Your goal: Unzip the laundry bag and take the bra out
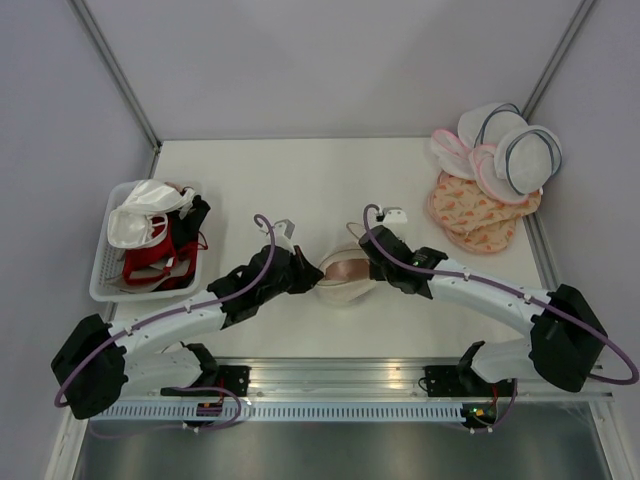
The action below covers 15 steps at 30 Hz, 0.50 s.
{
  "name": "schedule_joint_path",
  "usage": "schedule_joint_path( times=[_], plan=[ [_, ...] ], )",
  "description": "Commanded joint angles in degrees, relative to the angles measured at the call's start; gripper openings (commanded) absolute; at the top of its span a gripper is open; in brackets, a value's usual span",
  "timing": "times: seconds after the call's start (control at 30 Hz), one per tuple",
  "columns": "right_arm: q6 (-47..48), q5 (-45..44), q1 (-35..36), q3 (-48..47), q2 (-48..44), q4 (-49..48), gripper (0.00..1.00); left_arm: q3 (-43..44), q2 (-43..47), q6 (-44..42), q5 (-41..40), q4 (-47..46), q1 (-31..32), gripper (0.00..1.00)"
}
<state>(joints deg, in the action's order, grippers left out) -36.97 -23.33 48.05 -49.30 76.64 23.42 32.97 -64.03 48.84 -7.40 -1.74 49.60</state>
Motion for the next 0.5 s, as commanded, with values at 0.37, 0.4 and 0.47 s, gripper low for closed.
schedule_joint_path(
  times=[0.37,0.4,0.47],
  plan=[
    [2.25,8.78,-0.33,5.17,-9.14,-5.55,0.12,-3.09,1.01,3.72,-0.07,-2.57,0.23,0.02],
    [2.25,10.66,-0.33,5.79,-8.97,-6.27,0.18,-3.26,1.01,3.98,0.01,-2.66,0.32,0.02],
    [1.82,13.30,-0.33,7.02,-9.23,-7.07,0.25,-3.79,1.19,4.51,0.19,-2.83,0.32,0.02]
  ],
)
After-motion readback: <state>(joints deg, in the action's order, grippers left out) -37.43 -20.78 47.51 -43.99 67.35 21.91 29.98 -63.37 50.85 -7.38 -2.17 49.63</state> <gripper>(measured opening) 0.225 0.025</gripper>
